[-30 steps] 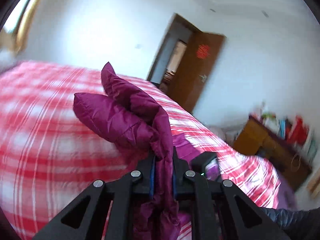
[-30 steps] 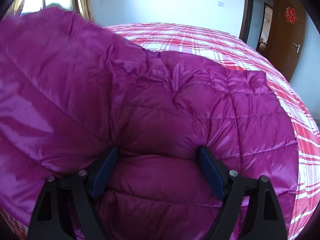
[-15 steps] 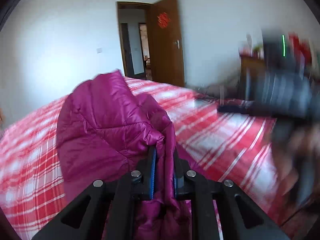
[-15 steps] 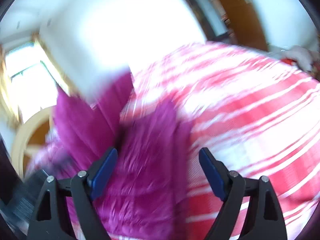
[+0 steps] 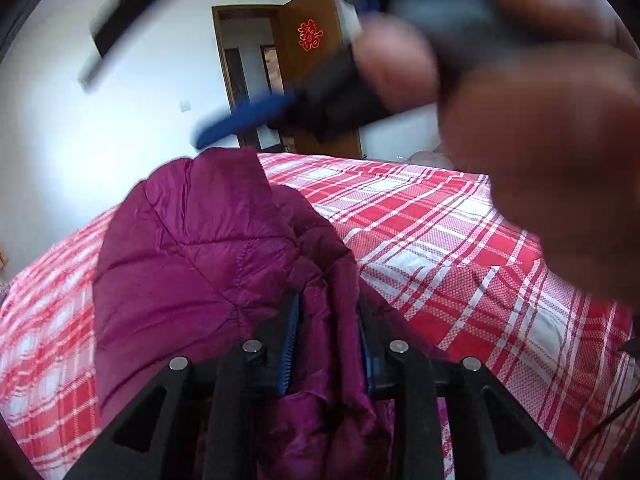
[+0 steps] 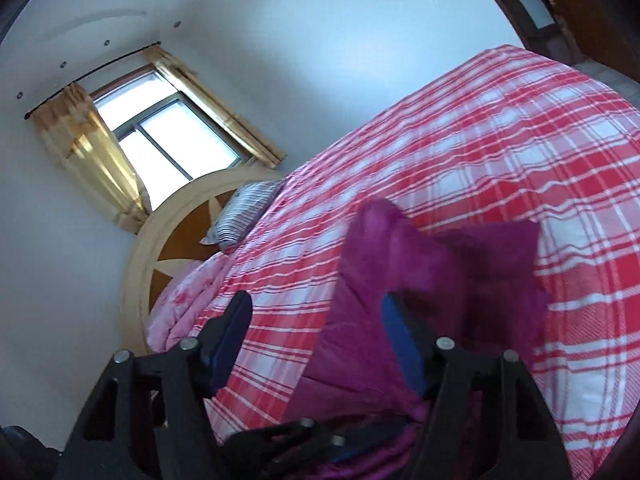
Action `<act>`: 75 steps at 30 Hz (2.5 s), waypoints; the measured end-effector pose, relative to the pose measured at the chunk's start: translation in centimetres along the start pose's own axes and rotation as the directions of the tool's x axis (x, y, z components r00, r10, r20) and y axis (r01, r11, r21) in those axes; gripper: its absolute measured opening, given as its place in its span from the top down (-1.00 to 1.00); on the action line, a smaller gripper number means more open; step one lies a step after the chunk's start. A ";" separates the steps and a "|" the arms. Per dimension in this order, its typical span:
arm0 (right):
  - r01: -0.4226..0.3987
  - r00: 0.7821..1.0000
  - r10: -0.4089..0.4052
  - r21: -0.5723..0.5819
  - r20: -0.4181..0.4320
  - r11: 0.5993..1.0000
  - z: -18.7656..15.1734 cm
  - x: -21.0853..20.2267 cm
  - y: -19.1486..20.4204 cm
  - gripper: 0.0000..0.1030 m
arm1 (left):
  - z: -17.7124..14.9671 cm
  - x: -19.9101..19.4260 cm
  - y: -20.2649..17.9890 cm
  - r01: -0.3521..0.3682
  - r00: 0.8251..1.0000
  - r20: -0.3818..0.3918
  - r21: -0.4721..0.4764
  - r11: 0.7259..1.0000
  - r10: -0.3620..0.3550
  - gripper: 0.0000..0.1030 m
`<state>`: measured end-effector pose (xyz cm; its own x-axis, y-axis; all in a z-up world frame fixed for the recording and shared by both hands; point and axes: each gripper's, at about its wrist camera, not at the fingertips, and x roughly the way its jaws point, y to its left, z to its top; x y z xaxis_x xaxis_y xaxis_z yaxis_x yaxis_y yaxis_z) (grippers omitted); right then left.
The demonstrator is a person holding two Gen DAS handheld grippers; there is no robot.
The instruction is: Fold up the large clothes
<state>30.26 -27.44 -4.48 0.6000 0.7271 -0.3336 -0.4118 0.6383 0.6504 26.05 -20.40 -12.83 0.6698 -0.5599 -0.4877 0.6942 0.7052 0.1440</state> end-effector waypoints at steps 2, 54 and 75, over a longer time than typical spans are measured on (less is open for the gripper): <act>0.014 1.000 -0.014 -0.044 -0.003 0.999 0.5 -0.1 1.1 -0.38 | -0.1 0.1 0.1 0.004 1.000 0.001 -0.014 1.000 -0.004 0.39; 0.582 0.767 -0.634 0.311 0.095 0.751 -4.1 4.5 -12.3 -0.77 | 0.9 9.4 15.4 -0.490 0.854 -0.330 -0.252 0.834 0.402 -0.90; 0.547 0.784 -0.615 0.372 0.087 0.750 -4.8 4.2 -13.3 -0.62 | -0.6 12.0 16.6 -0.432 0.872 -0.389 -0.328 0.840 0.297 -0.98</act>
<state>34.98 -31.64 -17.85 0.7835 0.1551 -0.6018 0.2747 0.7822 0.5592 45.48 -15.15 -16.76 0.6876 -0.1095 -0.7177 0.2075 0.9770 0.0497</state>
